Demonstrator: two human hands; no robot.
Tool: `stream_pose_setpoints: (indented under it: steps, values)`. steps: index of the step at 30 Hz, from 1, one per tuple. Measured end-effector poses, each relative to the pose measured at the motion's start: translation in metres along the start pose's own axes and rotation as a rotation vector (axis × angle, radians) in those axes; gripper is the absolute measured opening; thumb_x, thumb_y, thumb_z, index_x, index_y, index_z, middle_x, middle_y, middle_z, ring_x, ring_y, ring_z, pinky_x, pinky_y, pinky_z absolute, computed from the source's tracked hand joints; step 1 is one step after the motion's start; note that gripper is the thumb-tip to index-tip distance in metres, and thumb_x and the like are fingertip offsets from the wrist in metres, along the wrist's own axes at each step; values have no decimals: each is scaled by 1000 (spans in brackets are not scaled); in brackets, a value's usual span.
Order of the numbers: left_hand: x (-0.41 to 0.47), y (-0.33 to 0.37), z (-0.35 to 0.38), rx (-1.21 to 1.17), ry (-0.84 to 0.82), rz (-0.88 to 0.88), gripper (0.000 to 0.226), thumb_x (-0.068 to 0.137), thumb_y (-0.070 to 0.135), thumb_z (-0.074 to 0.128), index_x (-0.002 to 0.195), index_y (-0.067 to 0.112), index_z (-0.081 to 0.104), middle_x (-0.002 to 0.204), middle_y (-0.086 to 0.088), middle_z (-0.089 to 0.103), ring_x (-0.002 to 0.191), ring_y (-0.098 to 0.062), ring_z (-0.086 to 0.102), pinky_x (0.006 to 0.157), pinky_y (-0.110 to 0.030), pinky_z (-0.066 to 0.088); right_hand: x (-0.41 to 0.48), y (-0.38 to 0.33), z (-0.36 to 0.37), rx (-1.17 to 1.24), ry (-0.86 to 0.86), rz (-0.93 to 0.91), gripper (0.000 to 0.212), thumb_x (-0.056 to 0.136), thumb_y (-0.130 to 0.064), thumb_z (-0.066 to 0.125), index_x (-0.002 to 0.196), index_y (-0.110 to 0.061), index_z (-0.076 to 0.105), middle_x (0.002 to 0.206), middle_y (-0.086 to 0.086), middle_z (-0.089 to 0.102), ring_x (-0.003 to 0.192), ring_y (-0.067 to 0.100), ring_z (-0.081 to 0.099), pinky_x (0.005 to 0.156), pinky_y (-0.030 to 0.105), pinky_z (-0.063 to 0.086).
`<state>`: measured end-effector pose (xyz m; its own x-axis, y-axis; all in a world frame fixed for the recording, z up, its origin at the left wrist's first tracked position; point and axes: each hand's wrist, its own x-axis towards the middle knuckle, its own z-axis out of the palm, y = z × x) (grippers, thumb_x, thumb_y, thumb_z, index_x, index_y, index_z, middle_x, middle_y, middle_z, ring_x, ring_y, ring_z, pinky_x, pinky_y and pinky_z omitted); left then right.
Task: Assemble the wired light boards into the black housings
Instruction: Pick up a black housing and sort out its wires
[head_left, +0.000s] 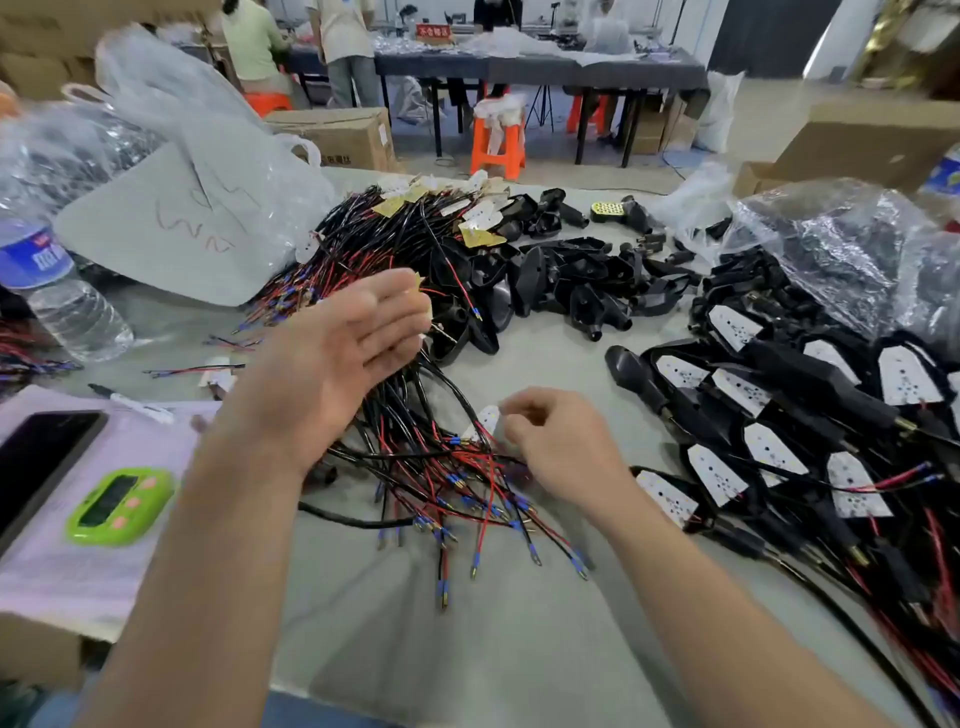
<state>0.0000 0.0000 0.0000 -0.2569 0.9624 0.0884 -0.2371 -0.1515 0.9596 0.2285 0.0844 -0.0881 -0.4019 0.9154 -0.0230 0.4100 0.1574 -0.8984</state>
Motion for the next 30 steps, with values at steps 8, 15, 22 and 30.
stream_pose_setpoints:
  steps: [8,15,22,30]
  values:
    - [42,-112,59,857,564,115,33,84,2,58,102,25,72,84,15,66,81,0,61,73,-7,42,63,-22,41,-805,38,-155,13,93,-27,56,91,-22,68,99,7,71,100,32,64,74,33,42]
    - [47,-130,49,1035,505,32,27,86,8,61,87,34,63,76,16,63,73,1,57,57,-7,32,62,-38,-11,-594,415,-160,17,103,-29,43,93,-21,54,87,-2,60,78,25,58,67,37,39]
    - [52,-130,47,895,592,19,46,87,9,62,126,32,52,71,18,68,78,-2,62,65,-19,39,22,-13,-24,-19,704,-83,19,97,-20,49,78,-22,52,64,-7,56,68,-3,53,59,12,38]
    - [46,-130,51,1033,439,152,15,94,24,61,99,35,71,70,20,66,66,4,60,57,-17,39,29,-2,-43,1148,174,271,20,105,-9,45,102,-2,63,56,0,44,38,10,26,41,23,27]
